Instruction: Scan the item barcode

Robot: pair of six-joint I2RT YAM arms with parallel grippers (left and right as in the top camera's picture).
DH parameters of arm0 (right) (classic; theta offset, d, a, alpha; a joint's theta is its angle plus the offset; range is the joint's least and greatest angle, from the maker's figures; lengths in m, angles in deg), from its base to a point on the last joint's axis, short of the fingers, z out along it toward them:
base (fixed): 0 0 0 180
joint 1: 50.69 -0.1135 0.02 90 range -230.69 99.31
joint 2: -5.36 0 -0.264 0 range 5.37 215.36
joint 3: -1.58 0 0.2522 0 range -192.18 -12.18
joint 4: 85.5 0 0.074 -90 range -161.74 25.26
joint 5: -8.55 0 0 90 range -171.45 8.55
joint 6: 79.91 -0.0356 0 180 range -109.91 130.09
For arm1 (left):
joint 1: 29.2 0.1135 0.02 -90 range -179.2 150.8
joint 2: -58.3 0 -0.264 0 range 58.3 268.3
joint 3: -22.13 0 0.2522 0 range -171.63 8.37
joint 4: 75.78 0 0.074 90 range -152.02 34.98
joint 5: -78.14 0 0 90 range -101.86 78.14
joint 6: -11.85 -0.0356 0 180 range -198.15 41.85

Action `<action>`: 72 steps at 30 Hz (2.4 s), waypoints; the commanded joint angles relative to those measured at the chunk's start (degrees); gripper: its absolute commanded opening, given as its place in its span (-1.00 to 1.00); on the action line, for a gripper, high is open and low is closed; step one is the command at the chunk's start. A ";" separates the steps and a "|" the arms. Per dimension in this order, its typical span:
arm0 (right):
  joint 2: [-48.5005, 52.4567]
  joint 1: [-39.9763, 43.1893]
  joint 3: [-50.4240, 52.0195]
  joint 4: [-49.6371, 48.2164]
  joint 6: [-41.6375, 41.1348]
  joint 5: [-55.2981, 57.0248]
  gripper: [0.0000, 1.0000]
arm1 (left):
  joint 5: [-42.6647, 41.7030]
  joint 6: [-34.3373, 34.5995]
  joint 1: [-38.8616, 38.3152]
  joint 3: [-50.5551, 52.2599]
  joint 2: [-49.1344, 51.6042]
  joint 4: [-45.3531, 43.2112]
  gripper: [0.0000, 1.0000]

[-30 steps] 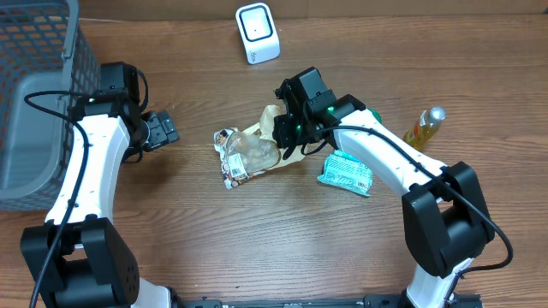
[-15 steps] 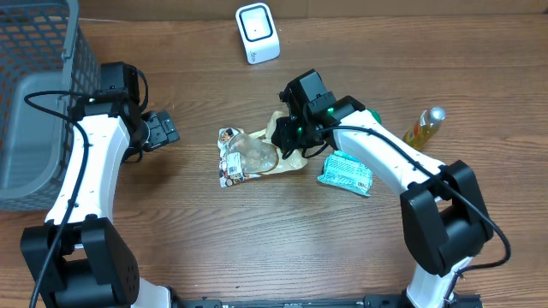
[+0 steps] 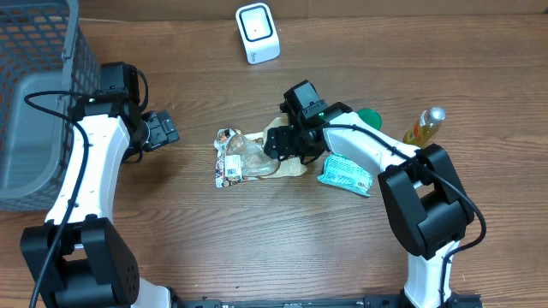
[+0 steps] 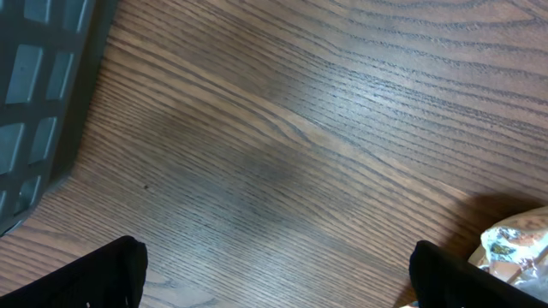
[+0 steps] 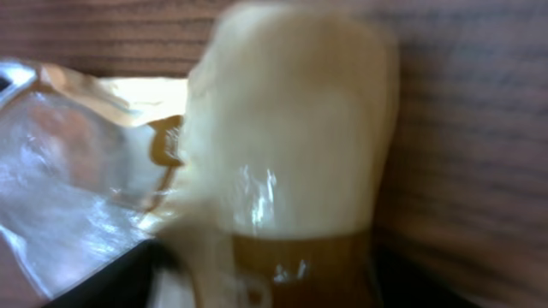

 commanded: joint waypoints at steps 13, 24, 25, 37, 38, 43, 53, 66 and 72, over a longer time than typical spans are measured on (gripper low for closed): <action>-4.37 7.67 -0.61 0.72 1.99 -25.46 -0.92 | -0.07 -1.27 -0.02 -0.31 -1.29 0.00 0.99; -15.15 11.74 -0.61 8.61 12.98 -37.33 -0.92 | -0.07 -1.27 -0.02 -0.31 -1.29 0.00 0.99; -16.20 11.80 -0.61 10.10 14.36 -37.33 -0.92 | -0.07 -1.27 -0.02 -0.31 -1.29 0.00 0.99; -27.39 11.87 -0.61 20.81 18.93 -33.00 -0.92 | -0.07 -1.27 -0.02 -0.31 -1.29 0.00 0.99; -27.82 11.87 -0.61 21.18 18.93 -33.00 -0.92 | -0.07 -1.27 -0.02 -0.31 -1.29 0.00 0.99; -28.13 11.85 -0.61 22.62 18.91 -33.00 -0.93 | -0.07 -1.27 -0.02 -0.31 -1.29 0.00 0.99; -28.13 11.85 -0.61 23.32 18.88 -33.05 -0.92 | -0.07 -1.27 -0.02 -0.31 -1.29 0.00 0.99; -28.13 11.74 -0.61 23.50 18.88 -33.00 -0.92 | -0.07 -1.27 -0.02 -0.31 -1.29 0.00 0.99; -28.13 11.74 -0.61 23.50 18.88 -33.00 -0.93 | -0.07 -1.27 -0.02 -0.31 -1.29 0.00 0.99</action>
